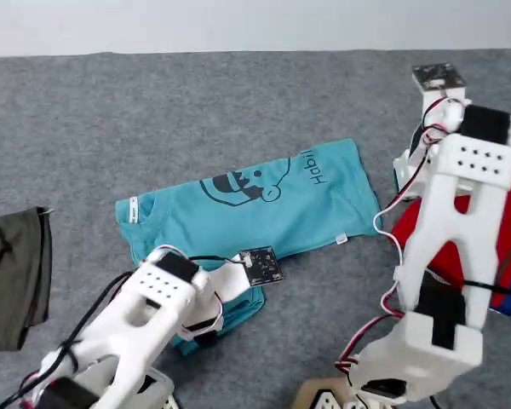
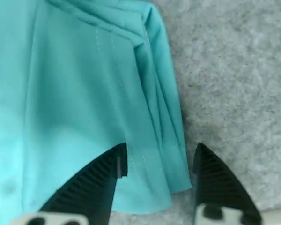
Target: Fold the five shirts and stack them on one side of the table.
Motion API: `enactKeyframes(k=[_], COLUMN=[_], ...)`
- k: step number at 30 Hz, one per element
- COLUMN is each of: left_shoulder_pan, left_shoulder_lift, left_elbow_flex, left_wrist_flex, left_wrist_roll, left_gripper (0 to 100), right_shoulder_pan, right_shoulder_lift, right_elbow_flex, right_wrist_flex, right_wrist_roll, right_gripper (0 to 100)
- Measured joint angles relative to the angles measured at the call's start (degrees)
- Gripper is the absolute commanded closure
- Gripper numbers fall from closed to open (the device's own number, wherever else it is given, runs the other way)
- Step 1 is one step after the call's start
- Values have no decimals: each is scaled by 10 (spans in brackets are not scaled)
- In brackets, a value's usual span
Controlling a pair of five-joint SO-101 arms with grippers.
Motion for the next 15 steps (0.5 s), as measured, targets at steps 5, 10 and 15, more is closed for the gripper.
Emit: enactKeyframes(k=[5,10,15], left_shoulder_pan=[1,1,3], left_shoulder_lift=[57,115,144], left_elbow_flex=[-18,-47,-69], left_wrist_flex=[-1,0,2], left_wrist_roll=[0,0,0], left_gripper=[819,896,972], right_shoulder_pan=[0,0,0], right_shoulder_lift=[-23,-37,-48], right_elbow_flex=[5,5,5], right_wrist_flex=[0,0,0], right_wrist_roll=[0,0,0], right_gripper=[825,825,825])
